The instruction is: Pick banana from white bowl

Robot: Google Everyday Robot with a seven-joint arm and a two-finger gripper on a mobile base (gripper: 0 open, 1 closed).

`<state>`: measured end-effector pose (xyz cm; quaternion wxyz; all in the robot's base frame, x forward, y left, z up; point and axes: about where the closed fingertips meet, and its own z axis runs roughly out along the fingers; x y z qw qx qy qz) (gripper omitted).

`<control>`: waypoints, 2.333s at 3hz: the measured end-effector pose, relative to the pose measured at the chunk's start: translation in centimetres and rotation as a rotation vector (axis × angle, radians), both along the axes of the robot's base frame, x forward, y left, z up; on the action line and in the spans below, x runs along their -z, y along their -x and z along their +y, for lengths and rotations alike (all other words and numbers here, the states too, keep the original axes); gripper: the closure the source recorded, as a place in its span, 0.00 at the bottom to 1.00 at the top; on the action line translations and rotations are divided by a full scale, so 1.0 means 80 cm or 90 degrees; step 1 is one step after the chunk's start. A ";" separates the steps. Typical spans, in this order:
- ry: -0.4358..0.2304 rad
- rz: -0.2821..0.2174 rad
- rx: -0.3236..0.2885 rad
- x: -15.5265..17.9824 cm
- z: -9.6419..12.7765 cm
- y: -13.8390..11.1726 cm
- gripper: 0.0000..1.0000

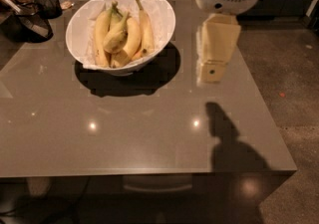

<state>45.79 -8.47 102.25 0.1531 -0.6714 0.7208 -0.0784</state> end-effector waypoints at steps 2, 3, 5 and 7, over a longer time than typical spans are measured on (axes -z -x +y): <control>-0.020 -0.026 -0.007 -0.014 0.033 -0.013 0.00; -0.018 -0.022 -0.004 -0.020 0.065 -0.033 0.00; -0.008 0.003 0.010 -0.003 0.104 -0.079 0.20; 0.006 0.005 -0.008 0.010 0.146 -0.108 0.18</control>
Offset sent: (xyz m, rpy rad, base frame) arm 0.0234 0.0472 -0.0006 0.0323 0.0096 -0.0026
